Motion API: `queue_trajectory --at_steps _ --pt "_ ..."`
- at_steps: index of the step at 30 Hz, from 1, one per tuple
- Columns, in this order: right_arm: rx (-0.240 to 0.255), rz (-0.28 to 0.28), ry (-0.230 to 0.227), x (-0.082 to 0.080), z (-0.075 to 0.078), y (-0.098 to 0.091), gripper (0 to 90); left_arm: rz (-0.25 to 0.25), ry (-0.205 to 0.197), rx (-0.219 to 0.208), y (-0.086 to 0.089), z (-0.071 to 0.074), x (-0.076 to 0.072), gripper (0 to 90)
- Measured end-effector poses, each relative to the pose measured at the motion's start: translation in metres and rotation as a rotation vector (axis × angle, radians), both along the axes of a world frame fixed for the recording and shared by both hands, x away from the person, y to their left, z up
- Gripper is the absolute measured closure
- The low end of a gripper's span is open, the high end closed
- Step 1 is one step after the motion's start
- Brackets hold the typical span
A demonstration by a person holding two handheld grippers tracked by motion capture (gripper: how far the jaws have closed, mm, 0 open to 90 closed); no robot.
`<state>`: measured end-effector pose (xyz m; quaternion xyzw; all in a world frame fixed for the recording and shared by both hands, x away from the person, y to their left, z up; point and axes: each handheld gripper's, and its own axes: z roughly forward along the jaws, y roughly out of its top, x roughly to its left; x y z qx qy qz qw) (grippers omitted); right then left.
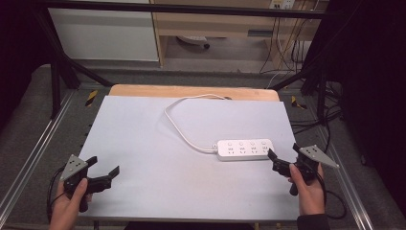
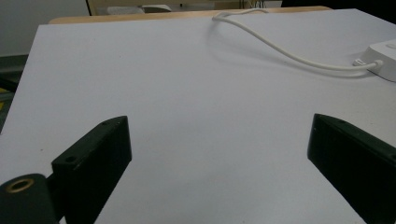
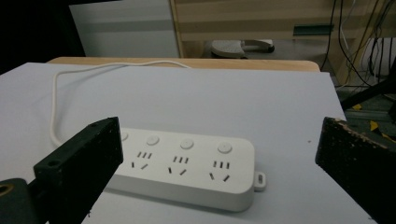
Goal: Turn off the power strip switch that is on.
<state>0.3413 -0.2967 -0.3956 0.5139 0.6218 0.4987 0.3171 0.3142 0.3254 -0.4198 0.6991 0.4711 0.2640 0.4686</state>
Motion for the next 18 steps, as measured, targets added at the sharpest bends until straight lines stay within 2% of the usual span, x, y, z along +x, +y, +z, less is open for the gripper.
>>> queue_trajectory --at_steps 11,15,18 --pt "-0.013 -0.031 0.037 -0.014 -0.016 -0.024 2.1 -0.002 0.001 0.002 -0.001 0.000 0.000 6.1" --pt "-0.027 -0.030 0.051 -0.016 -0.024 -0.027 2.4 0.001 0.000 0.000 0.000 0.000 0.000 6.1" --pt "-0.032 -0.027 0.080 -0.017 -0.032 -0.027 2.6 0.002 0.000 0.002 0.000 0.000 0.000 6.1"
